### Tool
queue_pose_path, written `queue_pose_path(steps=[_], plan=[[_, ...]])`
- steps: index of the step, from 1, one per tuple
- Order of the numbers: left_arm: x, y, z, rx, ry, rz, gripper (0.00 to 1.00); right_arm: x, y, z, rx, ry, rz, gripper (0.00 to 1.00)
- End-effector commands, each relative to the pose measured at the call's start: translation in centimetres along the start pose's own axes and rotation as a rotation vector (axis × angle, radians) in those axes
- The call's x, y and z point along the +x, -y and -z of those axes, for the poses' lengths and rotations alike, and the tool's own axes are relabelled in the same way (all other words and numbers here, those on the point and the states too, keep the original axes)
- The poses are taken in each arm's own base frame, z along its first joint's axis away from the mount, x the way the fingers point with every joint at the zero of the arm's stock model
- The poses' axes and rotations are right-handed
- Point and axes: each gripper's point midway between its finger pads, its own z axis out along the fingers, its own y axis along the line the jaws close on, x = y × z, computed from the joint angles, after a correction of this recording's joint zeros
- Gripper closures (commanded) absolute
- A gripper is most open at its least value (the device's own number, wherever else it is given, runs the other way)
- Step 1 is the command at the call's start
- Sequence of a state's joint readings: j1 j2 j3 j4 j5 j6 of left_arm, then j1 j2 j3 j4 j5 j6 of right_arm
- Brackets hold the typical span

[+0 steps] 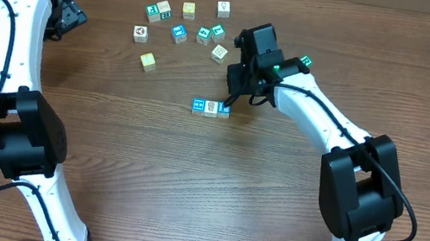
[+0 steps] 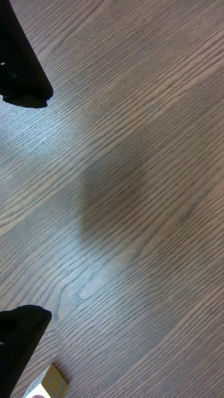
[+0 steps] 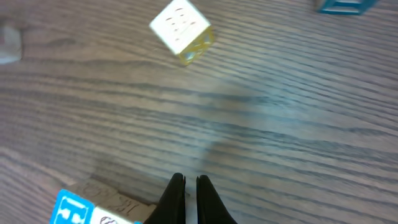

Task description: Form a horizontal line

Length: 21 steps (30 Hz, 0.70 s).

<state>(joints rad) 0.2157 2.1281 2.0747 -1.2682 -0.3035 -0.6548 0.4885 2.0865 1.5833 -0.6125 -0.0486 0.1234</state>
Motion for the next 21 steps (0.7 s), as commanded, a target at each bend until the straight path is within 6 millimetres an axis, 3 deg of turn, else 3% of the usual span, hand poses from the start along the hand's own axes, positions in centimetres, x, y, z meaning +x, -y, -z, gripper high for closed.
queue_pose_path(steps=[1,11,21], plan=[[-0.1,0.2,0.6,0.002,0.016,-0.008,0.0,-0.4,-1.0,0.0,-0.015,0.013,0.061,0.96],[-0.1,0.2,0.6,0.002,0.016,-0.008,0.0,2.3,-0.3,-2.7,0.0,-0.069,0.055,0.96],[-0.1,0.2,0.6,0.002,0.016,-0.008,0.0,3.2,-0.9,-2.9,-0.04,-0.105,0.05,0.96]])
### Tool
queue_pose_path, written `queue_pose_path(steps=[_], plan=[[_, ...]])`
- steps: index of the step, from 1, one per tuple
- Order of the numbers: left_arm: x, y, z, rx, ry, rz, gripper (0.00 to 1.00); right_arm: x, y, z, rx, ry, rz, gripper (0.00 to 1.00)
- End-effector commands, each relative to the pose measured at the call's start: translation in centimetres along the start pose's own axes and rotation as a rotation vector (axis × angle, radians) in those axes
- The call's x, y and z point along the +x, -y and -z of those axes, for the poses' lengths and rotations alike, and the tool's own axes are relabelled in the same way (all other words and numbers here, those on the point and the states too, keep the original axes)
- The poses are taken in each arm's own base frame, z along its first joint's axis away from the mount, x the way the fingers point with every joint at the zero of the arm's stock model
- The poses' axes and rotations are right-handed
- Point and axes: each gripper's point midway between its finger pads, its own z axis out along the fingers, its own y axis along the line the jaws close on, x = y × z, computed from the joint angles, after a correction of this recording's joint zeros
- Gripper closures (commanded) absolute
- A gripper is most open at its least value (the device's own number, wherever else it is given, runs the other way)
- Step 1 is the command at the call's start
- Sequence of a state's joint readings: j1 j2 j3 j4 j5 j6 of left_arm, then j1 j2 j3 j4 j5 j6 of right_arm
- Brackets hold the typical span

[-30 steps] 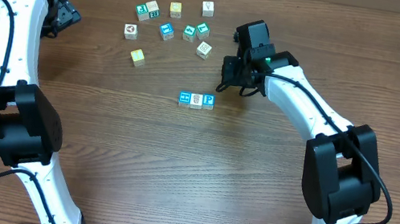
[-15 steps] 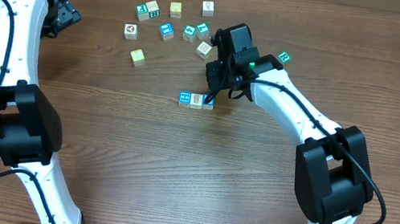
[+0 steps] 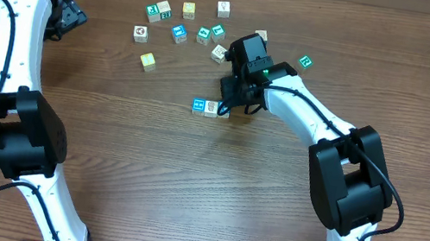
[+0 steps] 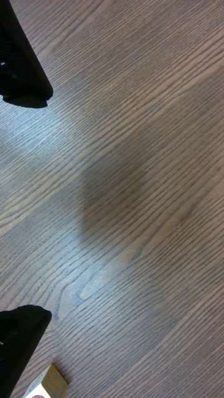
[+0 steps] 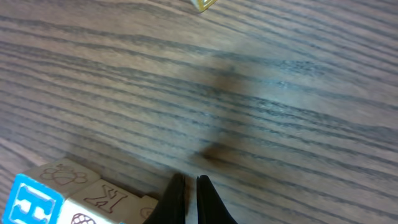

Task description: Form a horizontal line

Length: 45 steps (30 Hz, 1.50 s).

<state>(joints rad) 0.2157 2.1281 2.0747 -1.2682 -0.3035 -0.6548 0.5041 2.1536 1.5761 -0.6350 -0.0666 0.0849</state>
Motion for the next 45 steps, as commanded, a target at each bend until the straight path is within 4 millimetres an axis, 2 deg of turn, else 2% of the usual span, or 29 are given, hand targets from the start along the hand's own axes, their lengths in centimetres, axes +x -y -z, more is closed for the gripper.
queue_pose_path(steps=[1,20,35,39,45], plan=[[-0.1,0.2,0.6,0.002,0.016,-0.008,0.0,0.0,-0.6,-0.2,-0.033,0.002,0.007,0.96],[-0.1,0.2,0.6,0.002,0.016,-0.008,0.0,1.4,-1.1,-0.1,-0.063,-0.057,0.004,0.96],[-0.1,0.2,0.6,0.002,0.016,-0.008,0.0,1.1,-1.1,-0.1,-0.066,-0.042,0.007,0.96],[-0.1,0.2,0.6,0.002,0.016,-0.008,0.0,1.3,-2.0,0.0,-0.114,-0.054,0.012,0.96],[-0.1,0.2,0.6,0.002,0.016,-0.008,0.0,1.5,-1.9,0.0,-0.112,-0.061,0.011,0.96]])
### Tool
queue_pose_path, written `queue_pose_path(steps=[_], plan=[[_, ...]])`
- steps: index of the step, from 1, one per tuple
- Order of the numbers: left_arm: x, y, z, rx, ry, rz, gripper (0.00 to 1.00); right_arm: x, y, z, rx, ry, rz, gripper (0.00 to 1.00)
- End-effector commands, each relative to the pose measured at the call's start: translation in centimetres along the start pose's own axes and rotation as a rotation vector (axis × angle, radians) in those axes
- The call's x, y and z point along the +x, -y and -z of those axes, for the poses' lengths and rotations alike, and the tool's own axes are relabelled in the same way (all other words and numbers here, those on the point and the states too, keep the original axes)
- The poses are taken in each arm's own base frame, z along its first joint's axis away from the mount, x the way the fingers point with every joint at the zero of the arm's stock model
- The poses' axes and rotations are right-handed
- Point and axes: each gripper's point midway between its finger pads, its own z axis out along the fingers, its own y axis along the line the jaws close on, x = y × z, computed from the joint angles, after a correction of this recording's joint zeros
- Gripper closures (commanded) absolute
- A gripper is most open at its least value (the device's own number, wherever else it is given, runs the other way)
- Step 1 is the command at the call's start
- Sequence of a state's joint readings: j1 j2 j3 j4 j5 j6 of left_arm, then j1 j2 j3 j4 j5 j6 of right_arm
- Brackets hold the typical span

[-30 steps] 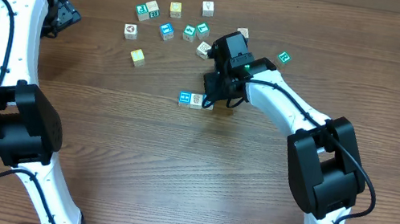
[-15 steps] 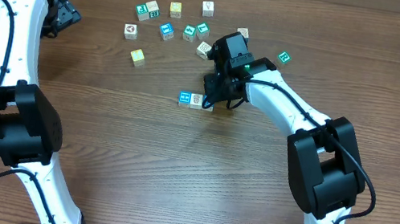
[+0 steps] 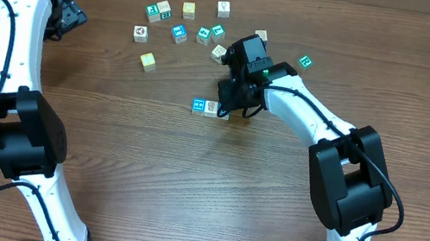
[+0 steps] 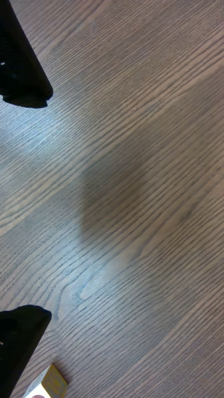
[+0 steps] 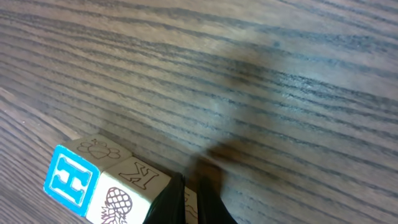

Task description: Form a horizontal line

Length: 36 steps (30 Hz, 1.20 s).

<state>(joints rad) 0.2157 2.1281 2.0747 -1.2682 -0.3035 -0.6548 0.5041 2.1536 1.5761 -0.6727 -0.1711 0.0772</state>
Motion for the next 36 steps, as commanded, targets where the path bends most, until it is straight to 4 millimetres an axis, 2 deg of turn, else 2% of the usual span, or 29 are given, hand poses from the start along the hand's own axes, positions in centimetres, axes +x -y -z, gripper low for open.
queue_pose_path(steps=[1,7,9,13,15,18,20,22,23,28,36], plan=[[-0.1,0.2,0.6,0.002,0.016,-0.008,0.0,0.3,-0.2,-0.2,-0.013,-0.011,0.008,0.96],[-0.1,0.2,0.6,0.002,0.016,-0.008,0.0,0.0,0.1,-0.2,0.005,0.005,0.01,0.95],[-0.1,0.2,0.6,0.002,0.016,-0.008,0.0,-0.9,1.2,-0.1,0.059,0.04,0.008,0.95],[-0.1,0.2,0.6,0.002,0.016,-0.008,0.0,-2.0,2.0,0.6,0.072,0.07,-0.017,0.91],[-0.1,0.2,0.6,0.002,0.016,-0.008,0.0,-2.4,2.8,1.1,0.089,0.077,-0.078,0.91],[-0.1,0.2,0.6,0.002,0.016,-0.008,0.0,-1.7,4.9,1.4,0.156,0.058,-0.228,0.91],[-0.1,0.2,0.6,0.002,0.016,-0.008,0.0,-0.7,5.4,1.5,0.171,0.022,-0.269,0.92],[-0.1,0.2,0.6,0.002,0.016,-0.008,0.0,0.3,5.4,1.5,0.178,-0.017,-0.278,0.93],[-0.1,0.2,0.6,0.002,0.016,-0.008,0.0,1.3,5.3,1.6,0.183,-0.058,-0.281,0.96],[-0.1,0.2,0.6,0.002,0.016,-0.008,0.0,3.6,3.8,1.6,0.154,-0.155,-0.276,0.96],[-0.1,0.2,0.6,0.002,0.016,-0.008,0.0,3.3,1.8,1.1,0.076,-0.148,-0.259,0.96]])
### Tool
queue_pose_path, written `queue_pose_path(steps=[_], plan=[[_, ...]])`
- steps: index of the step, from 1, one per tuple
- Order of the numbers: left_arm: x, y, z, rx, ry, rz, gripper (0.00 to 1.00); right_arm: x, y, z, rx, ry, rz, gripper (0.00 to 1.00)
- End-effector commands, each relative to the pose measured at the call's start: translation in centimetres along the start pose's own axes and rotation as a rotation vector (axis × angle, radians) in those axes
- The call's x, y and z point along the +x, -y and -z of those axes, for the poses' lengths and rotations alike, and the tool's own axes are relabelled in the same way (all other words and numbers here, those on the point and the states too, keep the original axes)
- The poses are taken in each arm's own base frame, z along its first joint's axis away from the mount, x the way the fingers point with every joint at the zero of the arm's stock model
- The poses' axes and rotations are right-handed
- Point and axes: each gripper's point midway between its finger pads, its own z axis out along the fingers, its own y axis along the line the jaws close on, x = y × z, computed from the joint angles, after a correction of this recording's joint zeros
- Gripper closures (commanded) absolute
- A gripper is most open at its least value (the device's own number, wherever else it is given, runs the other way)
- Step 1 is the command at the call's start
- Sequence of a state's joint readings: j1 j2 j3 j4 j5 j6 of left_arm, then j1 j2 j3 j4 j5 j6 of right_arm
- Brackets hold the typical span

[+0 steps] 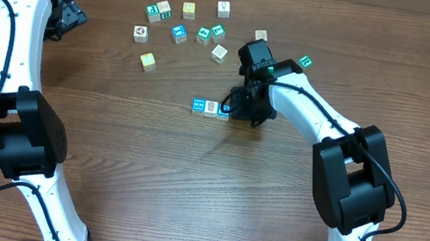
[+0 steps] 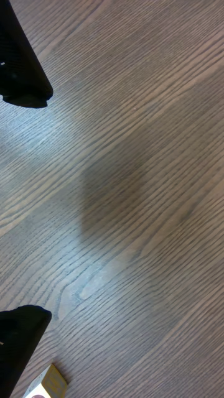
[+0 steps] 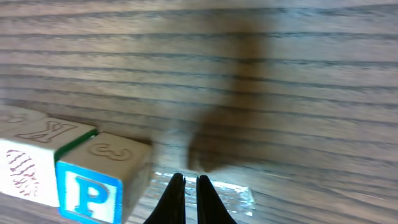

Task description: Form a horizontal line

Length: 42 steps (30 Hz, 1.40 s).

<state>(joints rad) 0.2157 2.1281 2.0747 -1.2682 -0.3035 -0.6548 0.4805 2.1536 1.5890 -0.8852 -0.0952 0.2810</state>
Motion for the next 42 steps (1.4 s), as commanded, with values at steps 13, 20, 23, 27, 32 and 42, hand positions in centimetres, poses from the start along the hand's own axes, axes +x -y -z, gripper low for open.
queue_pose_path(steps=[13,20,23,27,32,42], plan=[[-0.1,0.2,0.6,0.002,0.016,-0.008,0.0,-1.5,-2.5,0.5,-0.116,0.042,0.01,0.96],[-0.1,0.2,0.6,0.002,0.016,-0.008,0.0,-1.6,-2.4,0.5,-0.111,0.05,0.009,0.96],[-0.1,0.2,0.6,0.002,0.016,-0.008,0.01,-1.5,-1.9,0.5,-0.09,0.044,0.005,0.96],[-0.1,0.2,0.6,0.002,0.016,-0.008,0.0,-0.6,-0.6,0.4,-0.021,0.015,-0.004,0.96],[-0.1,0.2,0.6,0.002,0.016,-0.008,0.0,0.5,-0.5,0.4,-0.008,-0.026,-0.004,0.96],[-0.1,0.2,0.6,0.002,0.016,-0.008,0.0,0.8,-1.5,0.4,-0.062,-0.045,-0.001,0.96]])
